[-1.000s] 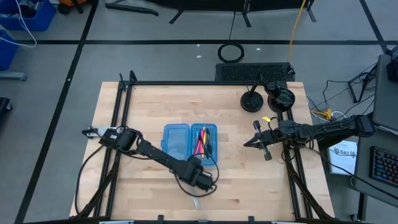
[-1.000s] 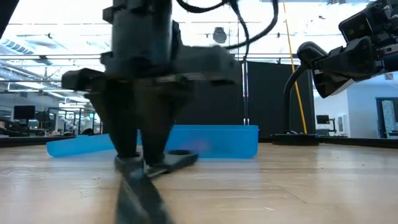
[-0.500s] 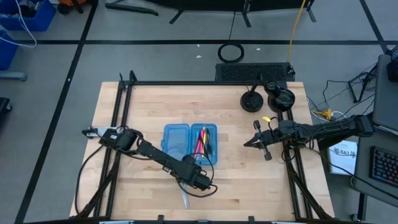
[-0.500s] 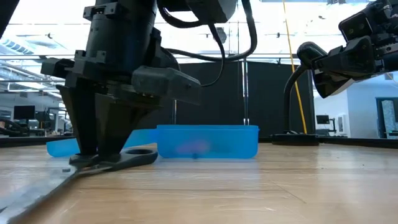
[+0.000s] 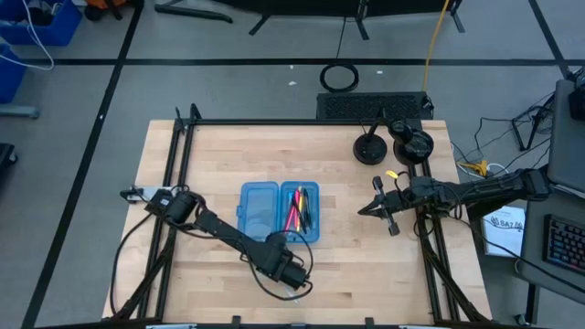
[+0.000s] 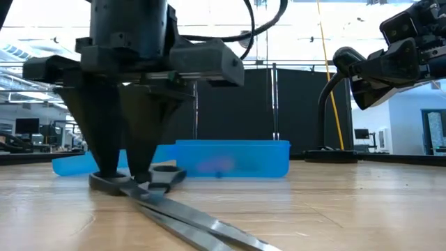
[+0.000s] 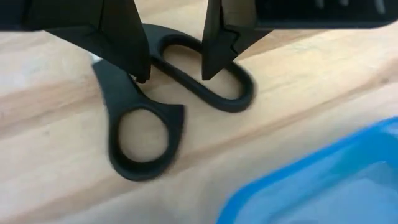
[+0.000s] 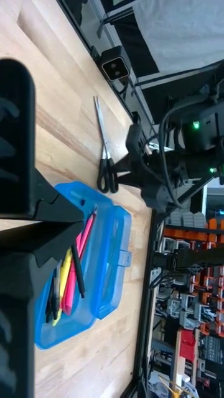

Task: Pick & place school supplies into a supply box
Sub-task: Put the scissors into the blue pencil box

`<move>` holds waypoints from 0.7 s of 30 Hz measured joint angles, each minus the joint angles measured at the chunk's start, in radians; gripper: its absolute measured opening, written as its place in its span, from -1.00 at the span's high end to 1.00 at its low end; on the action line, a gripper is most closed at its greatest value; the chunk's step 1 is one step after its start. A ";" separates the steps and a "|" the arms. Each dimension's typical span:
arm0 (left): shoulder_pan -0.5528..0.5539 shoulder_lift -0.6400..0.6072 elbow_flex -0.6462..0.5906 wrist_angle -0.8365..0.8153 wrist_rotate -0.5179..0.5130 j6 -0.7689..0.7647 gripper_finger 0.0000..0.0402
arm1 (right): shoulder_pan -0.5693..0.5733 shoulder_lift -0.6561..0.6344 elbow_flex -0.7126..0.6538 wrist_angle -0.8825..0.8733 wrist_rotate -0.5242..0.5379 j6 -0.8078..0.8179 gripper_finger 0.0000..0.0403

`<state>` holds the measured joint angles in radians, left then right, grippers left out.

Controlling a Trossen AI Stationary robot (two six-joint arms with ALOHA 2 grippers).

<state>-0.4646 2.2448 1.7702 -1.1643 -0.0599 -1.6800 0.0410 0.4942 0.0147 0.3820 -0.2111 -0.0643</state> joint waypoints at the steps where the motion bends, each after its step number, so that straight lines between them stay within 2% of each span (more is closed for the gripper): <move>1: -0.004 0.000 0.000 0.003 0.001 -0.005 0.28 | 0.000 0.000 0.000 0.002 0.000 0.000 1.00; 10: -0.013 0.015 -0.010 0.004 0.006 -0.049 0.28 | 0.000 0.000 0.000 0.002 0.000 0.026 1.00; 17: -0.012 0.091 -0.001 0.011 0.007 0.150 0.28 | 0.000 0.000 0.000 0.002 0.000 0.029 1.00; 21: -0.011 0.098 -0.002 0.032 -0.001 0.212 0.33 | 0.000 0.000 0.000 0.002 0.000 0.053 1.00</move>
<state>-0.4757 2.3432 1.7687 -1.1321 -0.0613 -1.4682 0.0410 0.4942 0.0147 0.3836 -0.2111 -0.0116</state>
